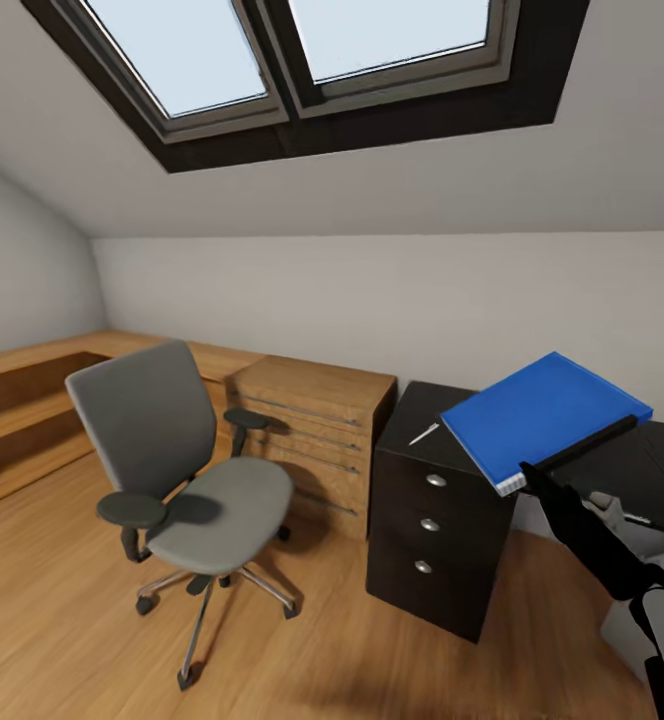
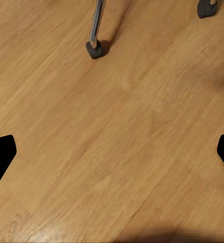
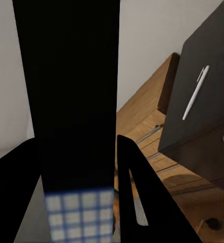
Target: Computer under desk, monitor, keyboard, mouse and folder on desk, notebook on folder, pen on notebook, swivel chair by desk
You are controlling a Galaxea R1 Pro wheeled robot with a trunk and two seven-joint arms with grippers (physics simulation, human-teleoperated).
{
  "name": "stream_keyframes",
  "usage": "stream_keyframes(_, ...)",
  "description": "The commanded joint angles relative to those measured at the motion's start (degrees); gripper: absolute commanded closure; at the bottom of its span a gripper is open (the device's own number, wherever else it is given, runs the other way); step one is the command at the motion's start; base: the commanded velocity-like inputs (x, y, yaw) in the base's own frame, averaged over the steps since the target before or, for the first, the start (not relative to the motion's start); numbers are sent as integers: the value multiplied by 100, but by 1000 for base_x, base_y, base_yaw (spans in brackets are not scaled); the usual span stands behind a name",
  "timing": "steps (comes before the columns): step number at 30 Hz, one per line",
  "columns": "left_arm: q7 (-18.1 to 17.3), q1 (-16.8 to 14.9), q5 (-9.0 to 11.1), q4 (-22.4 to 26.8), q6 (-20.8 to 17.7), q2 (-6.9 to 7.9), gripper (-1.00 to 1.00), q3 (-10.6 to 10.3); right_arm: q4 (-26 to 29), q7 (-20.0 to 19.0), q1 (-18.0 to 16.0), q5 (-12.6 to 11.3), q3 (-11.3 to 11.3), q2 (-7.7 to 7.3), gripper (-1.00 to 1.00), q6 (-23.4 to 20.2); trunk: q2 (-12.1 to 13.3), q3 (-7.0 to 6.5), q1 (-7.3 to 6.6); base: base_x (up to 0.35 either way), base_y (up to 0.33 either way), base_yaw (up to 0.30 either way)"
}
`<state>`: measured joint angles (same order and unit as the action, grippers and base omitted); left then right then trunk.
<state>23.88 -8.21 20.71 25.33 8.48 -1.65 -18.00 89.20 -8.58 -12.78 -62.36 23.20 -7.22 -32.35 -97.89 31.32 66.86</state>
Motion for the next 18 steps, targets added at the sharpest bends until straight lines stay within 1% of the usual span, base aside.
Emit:
stream_keyframes(1,35,-5,59,-1,35,-1,-100,-51,-3,4,-6,-17,13,2,100,-35,-3,6,-1,0,0,-298)
stream_keyframes(4,31,-5,54,-1,144,-14,-100,-67,-7,29,-6,-18,22,2,100,-35,-3,6,-1,0,0,-298)
stream_keyframes(7,30,-4,55,-1,303,-18,-100,-77,-8,38,-6,-21,83,2,100,-40,117,-48,-66,0,0,-298)
stream_keyframes(18,38,-5,56,-1,363,-27,-100,-82,-6,41,-6,-18,123,2,100,-42,558,-245,-308,0,0,-298)
